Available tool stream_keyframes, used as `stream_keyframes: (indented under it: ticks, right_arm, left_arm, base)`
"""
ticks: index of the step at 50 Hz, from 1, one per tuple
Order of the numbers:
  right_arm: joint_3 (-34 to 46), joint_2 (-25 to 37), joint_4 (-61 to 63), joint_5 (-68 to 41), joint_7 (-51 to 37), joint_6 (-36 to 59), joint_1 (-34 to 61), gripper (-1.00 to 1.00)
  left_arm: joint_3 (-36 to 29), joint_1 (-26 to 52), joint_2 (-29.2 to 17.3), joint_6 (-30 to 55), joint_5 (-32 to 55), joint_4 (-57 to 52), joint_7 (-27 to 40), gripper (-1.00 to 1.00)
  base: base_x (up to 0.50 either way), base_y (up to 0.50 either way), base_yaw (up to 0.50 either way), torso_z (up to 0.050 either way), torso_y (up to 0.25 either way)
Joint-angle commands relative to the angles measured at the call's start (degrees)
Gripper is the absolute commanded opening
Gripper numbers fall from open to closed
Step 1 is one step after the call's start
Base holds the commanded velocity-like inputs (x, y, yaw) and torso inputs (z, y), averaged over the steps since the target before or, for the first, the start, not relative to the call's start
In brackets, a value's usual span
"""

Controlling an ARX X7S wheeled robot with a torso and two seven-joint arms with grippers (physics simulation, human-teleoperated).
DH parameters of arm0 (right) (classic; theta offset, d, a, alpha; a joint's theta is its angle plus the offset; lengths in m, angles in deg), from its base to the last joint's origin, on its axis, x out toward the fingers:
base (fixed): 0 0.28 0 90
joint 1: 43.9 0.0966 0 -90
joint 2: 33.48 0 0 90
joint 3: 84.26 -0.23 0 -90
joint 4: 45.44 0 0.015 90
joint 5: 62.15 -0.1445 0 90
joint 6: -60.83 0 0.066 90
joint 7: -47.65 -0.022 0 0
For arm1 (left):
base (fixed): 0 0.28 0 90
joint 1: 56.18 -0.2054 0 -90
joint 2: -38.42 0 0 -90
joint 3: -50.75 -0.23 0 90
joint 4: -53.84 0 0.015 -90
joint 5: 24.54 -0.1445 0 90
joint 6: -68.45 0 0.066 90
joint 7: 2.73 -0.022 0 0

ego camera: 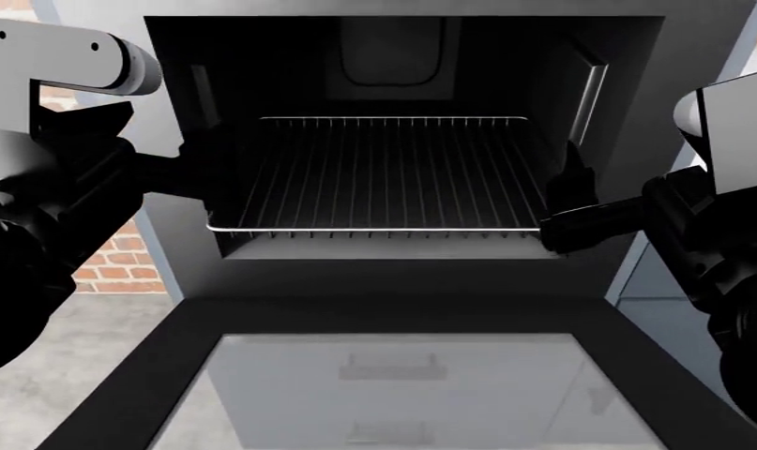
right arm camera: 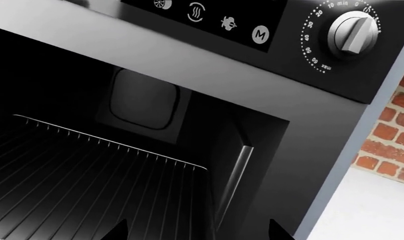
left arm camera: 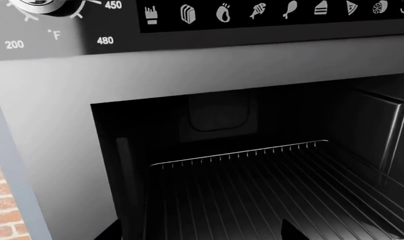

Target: Fully slide the oven rack out.

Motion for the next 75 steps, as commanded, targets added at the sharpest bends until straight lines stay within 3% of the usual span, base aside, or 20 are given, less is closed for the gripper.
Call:
stream_keyframes:
  ticks: [1,49,75]
  right_arm:
    - [0.45,0.15,0.09,0.42,0.23,-0.63,-0.35,1.00]
    - [1.53,0.31,-3.18,-1.70,-0.82,-2.97,0.44,1.00]
    - [2.80,0.28,-3.27,-0.28,0.22,-3.83,0.03,1.00]
  left_arm:
    - [-0.24,-0.86,-0.30,-0.73,-0.70,-0.13,-0.70,1.00]
    - [-3.22,0.09,-0.65,-1.99,-1.88,1.05,-1.69,1.00]
    - [-4.26,0.49,-1.06,-2.73,-1.73,1.04,-1.65,1.00]
  base:
    - [0.18,0.00,0.00,0.000,0.000]
    - [0.08,0.00,0.00,0.000,0.000]
    - [0.00,0.00,0.00,0.000,-0.236]
